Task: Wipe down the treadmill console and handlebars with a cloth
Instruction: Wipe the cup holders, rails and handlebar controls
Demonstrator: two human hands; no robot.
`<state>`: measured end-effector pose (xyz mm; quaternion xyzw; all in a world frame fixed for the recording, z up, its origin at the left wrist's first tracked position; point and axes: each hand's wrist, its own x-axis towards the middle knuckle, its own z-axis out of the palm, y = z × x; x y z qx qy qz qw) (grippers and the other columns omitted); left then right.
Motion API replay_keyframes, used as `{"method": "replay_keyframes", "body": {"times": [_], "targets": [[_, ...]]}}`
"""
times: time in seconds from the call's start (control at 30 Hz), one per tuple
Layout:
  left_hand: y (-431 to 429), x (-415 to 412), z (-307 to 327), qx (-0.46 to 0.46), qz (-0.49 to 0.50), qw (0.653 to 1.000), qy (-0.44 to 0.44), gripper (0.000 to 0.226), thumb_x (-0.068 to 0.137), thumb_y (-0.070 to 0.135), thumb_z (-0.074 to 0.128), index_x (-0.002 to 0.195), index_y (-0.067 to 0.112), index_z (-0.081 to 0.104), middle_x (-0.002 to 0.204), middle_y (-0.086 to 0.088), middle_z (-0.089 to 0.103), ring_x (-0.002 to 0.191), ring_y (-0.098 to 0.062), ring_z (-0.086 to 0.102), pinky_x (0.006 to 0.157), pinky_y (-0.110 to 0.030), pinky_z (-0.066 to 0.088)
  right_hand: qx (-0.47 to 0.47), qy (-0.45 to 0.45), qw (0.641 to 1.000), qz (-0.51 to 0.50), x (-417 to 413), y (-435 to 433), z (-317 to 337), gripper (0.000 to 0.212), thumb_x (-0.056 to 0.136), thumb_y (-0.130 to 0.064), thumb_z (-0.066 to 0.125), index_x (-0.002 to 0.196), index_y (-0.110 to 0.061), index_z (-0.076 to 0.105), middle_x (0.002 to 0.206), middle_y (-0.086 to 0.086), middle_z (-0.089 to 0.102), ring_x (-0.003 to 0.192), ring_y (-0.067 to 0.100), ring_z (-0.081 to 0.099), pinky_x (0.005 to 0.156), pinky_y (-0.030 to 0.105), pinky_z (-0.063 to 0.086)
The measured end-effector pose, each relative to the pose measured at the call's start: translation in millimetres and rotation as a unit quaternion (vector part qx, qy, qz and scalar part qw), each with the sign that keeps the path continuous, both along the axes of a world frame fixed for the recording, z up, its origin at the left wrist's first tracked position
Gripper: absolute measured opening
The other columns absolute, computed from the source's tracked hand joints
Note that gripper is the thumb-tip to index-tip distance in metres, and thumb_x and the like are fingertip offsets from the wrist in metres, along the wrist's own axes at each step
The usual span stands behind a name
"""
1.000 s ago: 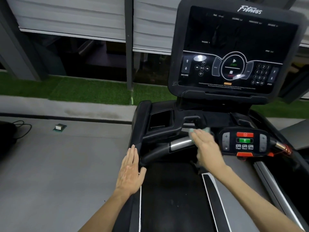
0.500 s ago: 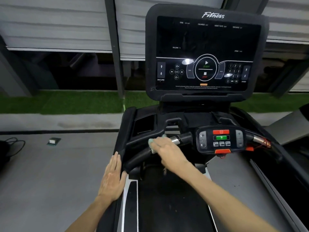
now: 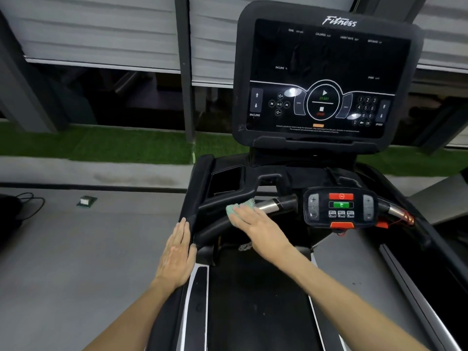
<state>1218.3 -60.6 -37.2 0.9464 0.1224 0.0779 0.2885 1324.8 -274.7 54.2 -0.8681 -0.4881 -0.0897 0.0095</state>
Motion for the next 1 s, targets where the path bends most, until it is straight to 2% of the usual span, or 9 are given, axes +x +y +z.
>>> {"method": "replay_keyframes", "body": {"times": [0.17,0.27,0.4,0.53,0.67,0.73,0.83,0.93,1.0], "targets": [[0.1,1.0,-0.8,-0.009,0.000,1.000,-0.009,0.063,0.103,0.019,0.037,0.156,0.008,0.003,0.164,-0.001,-0.001,0.145,-0.004,-0.009,0.117,-0.022,-0.005,0.043,-0.012,0.990,-0.133,13.9,-51.0,21.2,0.106,0.038,0.021,0.069,0.139,0.000,0.046,0.138,0.016,0.052,0.128,0.035,0.049,0.106,0.044,0.042],[0.3,0.6,-1.2,0.000,0.002,1.000,-0.007,0.064,0.103,0.021,0.038,0.155,0.007,0.004,0.164,-0.003,0.000,0.148,-0.008,-0.007,0.118,-0.023,-0.005,0.057,-0.027,0.983,-0.174,14.3,-60.3,23.0,0.100,0.040,0.026,0.069,0.135,0.004,0.050,0.134,0.020,0.055,0.123,0.038,0.054,0.099,0.045,0.048],[0.1,2.0,1.2,0.006,0.010,1.000,0.007,0.066,0.103,0.025,0.040,0.155,0.004,0.005,0.164,-0.007,0.003,0.151,-0.016,-0.001,0.119,-0.026,-0.001,0.107,-0.001,0.972,-0.210,7.9,-39.2,13.1,0.092,0.049,0.024,0.062,0.137,0.005,0.046,0.137,0.020,0.051,0.130,0.039,0.046,0.106,0.044,0.043],[-10.2,12.1,19.5,-0.044,0.032,0.999,-0.001,0.061,0.104,0.027,0.037,0.156,0.006,0.012,0.164,-0.007,0.012,0.151,-0.018,0.008,0.120,-0.026,0.004,0.110,0.038,0.981,-0.157,-2.7,0.1,8.6,0.075,0.053,0.019,0.056,0.126,0.004,0.054,0.125,0.017,0.056,0.121,0.037,0.050,0.107,0.041,0.041],[-28.1,22.8,39.6,-0.099,0.040,0.994,-0.037,0.056,0.104,0.019,0.034,0.156,0.009,0.016,0.163,-0.004,0.016,0.150,-0.014,0.012,0.121,-0.026,0.007,0.028,0.089,0.994,-0.056,-19.1,49.1,2.9,0.061,0.073,0.013,0.055,0.133,0.006,0.048,0.134,0.022,0.050,0.130,0.036,0.040,0.115,0.040,0.024],[-33.5,26.6,49.1,-0.120,0.042,0.991,-0.046,0.055,0.103,0.018,0.034,0.156,0.011,0.018,0.162,-0.003,0.019,0.149,-0.013,0.015,0.123,-0.032,0.012,0.022,0.131,0.991,-0.017,-16.3,57.9,-6.8,0.057,0.074,0.014,0.055,0.131,0.003,0.052,0.133,0.019,0.053,0.129,0.033,0.043,0.114,0.040,0.028],[-39.4,33.2,64.5,-0.154,0.036,0.986,-0.051,0.052,0.104,0.020,0.034,0.155,0.016,0.024,0.161,0.001,0.024,0.147,-0.010,0.022,0.121,-0.029,0.017,0.156,0.284,0.946,-0.024,-7.5,52.0,-4.6,0.051,0.079,0.015,0.050,0.119,-0.014,0.063,0.113,0.003,0.065,0.106,0.018,0.059,0.099,0.037,0.046],[-52.4,46.2,85.9,-0.190,0.015,0.979,-0.077,0.045,0.105,0.023,0.036,0.150,0.017,0.036,0.154,0.002,0.038,0.140,-0.009,0.035,0.114,-0.022,0.024,0.288,0.395,0.868,-0.090,0.0,36.8,25.0,0.048,0.089,0.010,0.048,0.127,-0.015,0.062,0.123,-0.004,0.064,0.114,0.002,0.055,0.103,0.018,0.042],[-64.8,58.5,103.3,-0.222,0.007,0.970,-0.103,0.042,0.105,0.023,0.039,0.146,0.018,0.043,0.146,0.004,0.046,0.134,-0.007,0.042,0.109,-0.017,0.029,0.354,0.448,0.812,-0.126,7.9,21.1,43.4,0.040,0.092,0.007,0.050,0.125,-0.012,0.063,0.123,0.000,0.064,0.114,0.008,0.058,0.099,0.018,0.045]]}}
